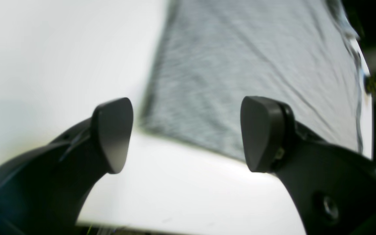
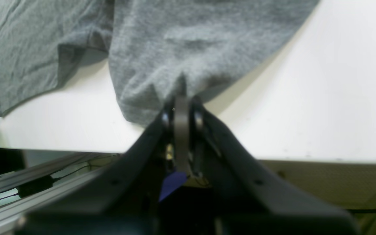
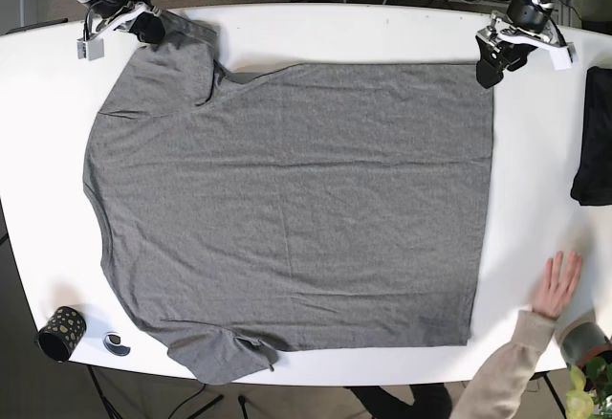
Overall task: Fold the T-shirt properly
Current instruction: 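Pinch the hem corners with both grippers and pull them taut, then lift the hem corners with both grippers and drag them toward the collar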
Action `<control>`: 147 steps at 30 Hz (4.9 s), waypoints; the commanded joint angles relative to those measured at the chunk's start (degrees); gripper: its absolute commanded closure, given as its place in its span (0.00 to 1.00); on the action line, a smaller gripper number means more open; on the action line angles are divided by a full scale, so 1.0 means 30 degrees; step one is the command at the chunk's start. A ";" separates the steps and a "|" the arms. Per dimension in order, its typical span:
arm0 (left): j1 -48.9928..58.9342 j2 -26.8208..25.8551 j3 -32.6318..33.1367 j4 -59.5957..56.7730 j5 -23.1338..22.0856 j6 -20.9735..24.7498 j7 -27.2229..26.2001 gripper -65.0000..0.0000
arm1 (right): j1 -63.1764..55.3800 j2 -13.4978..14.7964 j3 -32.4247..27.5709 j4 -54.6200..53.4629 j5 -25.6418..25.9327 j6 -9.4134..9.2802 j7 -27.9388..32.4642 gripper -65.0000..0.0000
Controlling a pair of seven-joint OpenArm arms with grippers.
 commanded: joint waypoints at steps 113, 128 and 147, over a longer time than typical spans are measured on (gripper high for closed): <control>-1.5331 -0.1991 0.2147 -0.5869 0.0673 -0.3038 0.1732 0.99 | 1.5196 0.3085 -0.2997 -0.6932 -0.6733 0.1330 0.0812 1.00; -1.9903 -0.2401 0.5253 -1.1554 0.1317 -0.3067 0.1732 0.99 | 1.8156 0.4873 -0.6660 -1.2763 -0.9928 0.1330 0.6204 1.00; -2.0841 -0.2254 0.5136 -1.3898 0.5244 -0.5119 0.1732 0.65 | 1.8361 0.5606 -0.6631 -1.2998 -1.4968 0.1330 0.9193 0.52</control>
